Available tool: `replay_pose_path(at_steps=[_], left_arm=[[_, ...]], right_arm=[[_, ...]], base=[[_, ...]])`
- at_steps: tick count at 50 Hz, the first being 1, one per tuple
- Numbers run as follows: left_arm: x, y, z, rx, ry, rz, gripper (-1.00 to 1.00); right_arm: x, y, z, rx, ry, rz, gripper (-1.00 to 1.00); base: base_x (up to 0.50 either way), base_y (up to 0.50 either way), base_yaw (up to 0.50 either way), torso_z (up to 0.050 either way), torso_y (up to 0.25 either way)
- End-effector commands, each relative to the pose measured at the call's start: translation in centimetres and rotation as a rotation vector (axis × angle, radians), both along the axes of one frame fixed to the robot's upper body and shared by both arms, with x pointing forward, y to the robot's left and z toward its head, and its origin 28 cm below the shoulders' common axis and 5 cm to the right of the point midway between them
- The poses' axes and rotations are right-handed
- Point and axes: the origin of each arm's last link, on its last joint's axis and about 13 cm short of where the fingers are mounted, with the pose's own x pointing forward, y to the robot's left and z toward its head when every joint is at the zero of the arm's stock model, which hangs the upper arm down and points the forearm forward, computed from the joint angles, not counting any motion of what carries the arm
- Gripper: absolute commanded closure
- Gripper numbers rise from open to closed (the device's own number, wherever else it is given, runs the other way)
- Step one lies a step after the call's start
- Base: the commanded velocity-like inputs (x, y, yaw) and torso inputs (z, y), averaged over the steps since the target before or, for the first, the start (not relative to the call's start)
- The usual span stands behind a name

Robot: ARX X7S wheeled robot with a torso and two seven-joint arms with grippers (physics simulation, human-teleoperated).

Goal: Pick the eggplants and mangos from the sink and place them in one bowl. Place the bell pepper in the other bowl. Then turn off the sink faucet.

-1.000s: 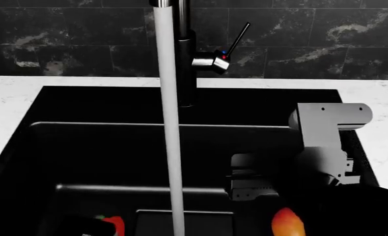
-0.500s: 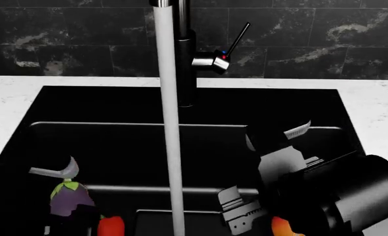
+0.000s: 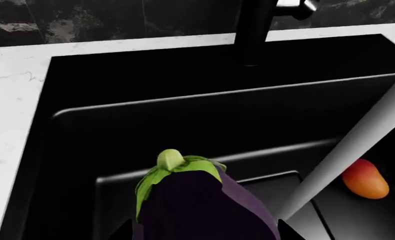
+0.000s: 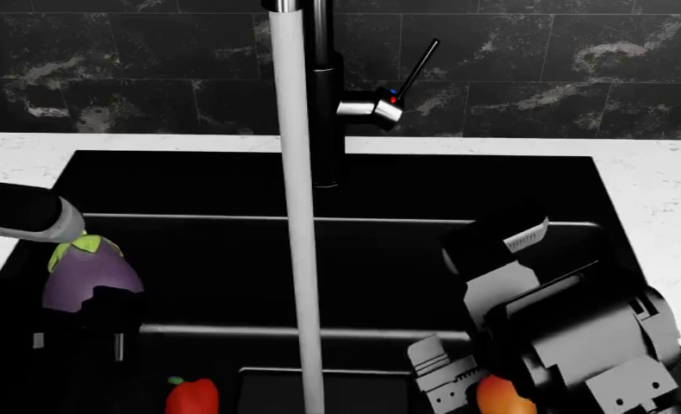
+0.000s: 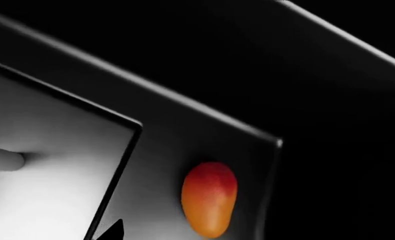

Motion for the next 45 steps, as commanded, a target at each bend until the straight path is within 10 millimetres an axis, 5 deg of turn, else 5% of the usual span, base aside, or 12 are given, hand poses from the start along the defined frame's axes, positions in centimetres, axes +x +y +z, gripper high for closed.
replay_pose_path(at_steps=[1, 36, 45], left_arm=[[-0.2, -0.3, 1.0, -0.001, -0.054, -0.004, 1.0], [0.2, 0.3, 2.5, -0.031, -0.29, -0.035, 1.0], [0.2, 0.3, 2.5, -0.022, -0.288, -0.027, 1.0]], right_arm=[[1.0, -0.4, -0.6, -0.021, -0.024, 0.002, -1.0], [1.4, -0.3, -0.7, 0.018, -0.005, 0.001, -1.0], [1.3, -0.4, -0.8, 0.009, -0.005, 0.003, -1.0]], base=[[0.0, 0.0, 0.0, 0.0, 0.0], [0.0, 0.0, 0.0, 0.0, 0.0], [0.0, 0.0, 0.0, 0.0, -0.233]])
